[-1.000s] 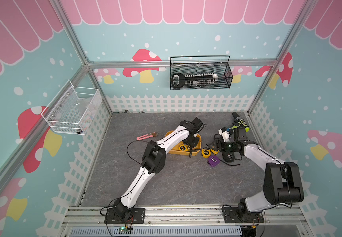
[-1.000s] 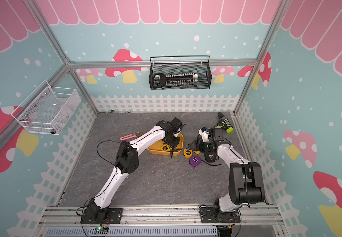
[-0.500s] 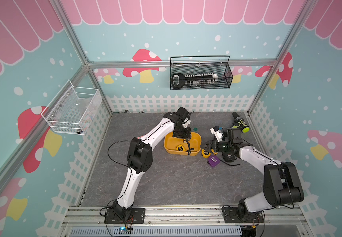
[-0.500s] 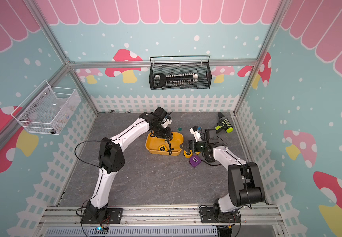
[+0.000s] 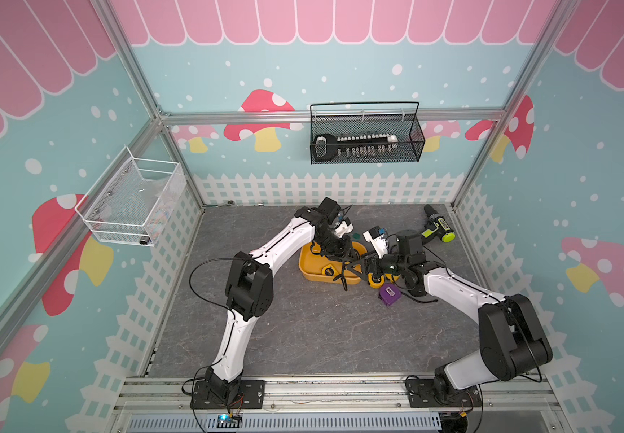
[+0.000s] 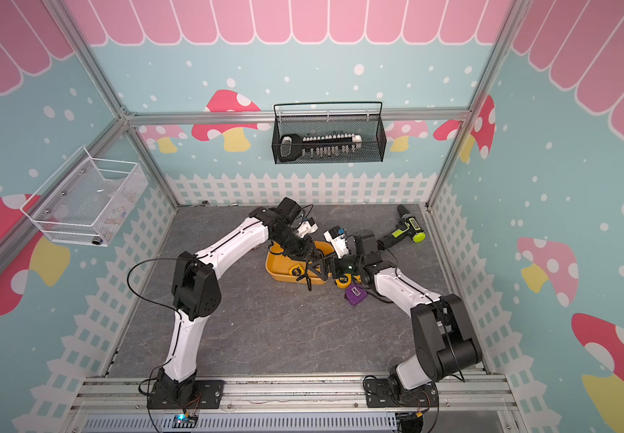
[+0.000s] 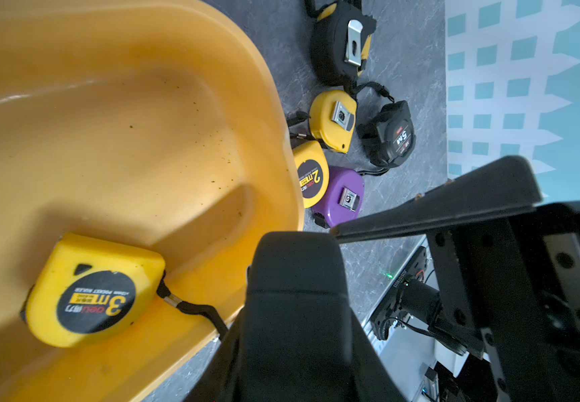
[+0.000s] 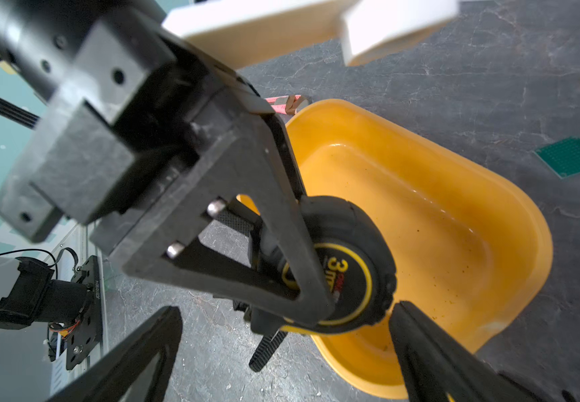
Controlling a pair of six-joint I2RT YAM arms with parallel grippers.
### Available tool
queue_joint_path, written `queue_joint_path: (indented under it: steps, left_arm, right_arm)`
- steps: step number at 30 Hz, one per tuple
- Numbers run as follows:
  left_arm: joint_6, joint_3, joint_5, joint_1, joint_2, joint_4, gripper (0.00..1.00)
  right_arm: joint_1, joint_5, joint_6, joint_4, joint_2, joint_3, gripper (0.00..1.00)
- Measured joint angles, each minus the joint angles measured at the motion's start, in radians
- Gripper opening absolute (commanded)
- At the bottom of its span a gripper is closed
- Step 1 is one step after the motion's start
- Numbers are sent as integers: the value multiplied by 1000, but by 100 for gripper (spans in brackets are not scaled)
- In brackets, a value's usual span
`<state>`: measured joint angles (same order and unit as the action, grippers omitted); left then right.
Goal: Take the tape measure out of the storage box
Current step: Place the tape measure at the center of the board.
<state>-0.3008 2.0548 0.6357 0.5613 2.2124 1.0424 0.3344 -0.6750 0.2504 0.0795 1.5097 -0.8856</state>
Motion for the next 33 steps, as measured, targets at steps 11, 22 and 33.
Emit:
queue_joint_path:
  steps: [11,22,33]
  left_arm:
    - [-26,-2,43,-2,-44,-7,27]
    - [-39,-3,42,-6,-53,-34,64]
    - [-35,25,-188,-18,-134,-29,99]
  right_arm:
    - [53,148,8,58,20,-11,81]
    - [66,187,42,99,23,-4,35]
    - [7,241,73,24,-52,36,32]
